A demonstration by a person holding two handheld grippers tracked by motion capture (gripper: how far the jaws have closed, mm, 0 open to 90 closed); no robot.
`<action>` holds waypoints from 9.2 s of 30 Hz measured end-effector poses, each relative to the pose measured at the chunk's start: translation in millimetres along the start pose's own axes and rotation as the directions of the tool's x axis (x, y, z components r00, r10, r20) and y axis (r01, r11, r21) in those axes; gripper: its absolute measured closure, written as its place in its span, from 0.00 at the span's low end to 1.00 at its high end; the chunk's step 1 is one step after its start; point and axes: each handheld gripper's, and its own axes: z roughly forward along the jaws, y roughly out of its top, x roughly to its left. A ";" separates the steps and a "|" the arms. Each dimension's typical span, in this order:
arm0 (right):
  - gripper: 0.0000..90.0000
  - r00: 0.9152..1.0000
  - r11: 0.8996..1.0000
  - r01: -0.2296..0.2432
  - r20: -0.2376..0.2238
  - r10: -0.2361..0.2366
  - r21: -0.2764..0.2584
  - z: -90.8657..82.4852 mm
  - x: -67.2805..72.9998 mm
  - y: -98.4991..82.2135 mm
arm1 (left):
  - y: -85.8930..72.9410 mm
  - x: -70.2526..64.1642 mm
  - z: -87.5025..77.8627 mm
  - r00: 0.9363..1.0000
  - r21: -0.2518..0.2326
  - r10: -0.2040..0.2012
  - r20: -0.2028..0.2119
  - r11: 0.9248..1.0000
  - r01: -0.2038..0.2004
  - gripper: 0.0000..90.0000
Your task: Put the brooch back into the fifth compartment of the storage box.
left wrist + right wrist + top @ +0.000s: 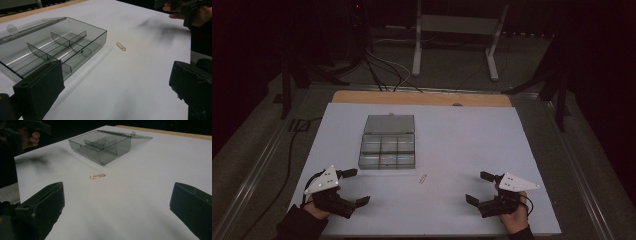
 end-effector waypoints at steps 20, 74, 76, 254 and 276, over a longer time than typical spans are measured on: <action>0.00 1.000 1.000 -0.013 0.013 0.013 -0.003 -1.0 0.0 -1.4 | 23.4 -1.3 19.0 1.000 -0.008 0.003 0.031 1.000 -0.003 0.01; 0.00 1.000 1.000 -0.025 0.013 0.025 0.000 -3.1 -1.6 -2.1 | 42.0 -28.8 112.4 0.997 0.042 -0.035 0.063 0.999 0.033 0.01; 0.00 1.000 1.000 -0.024 0.013 0.024 0.000 -3.2 -1.4 -2.2 | 41.3 -31.5 115.7 0.997 0.047 -0.045 0.066 0.998 0.042 0.01; 0.00 0.999 1.000 -0.029 0.023 0.029 0.005 -5.1 -1.4 -2.3 | 81.6 -22.7 141.4 0.992 0.278 -0.062 -0.107 0.956 0.090 0.97; 0.00 0.999 1.000 -0.026 0.023 0.026 0.005 -5.6 -1.2 -2.1 | 88.6 2.0 116.5 0.989 0.227 -0.079 -0.127 0.968 0.106 0.97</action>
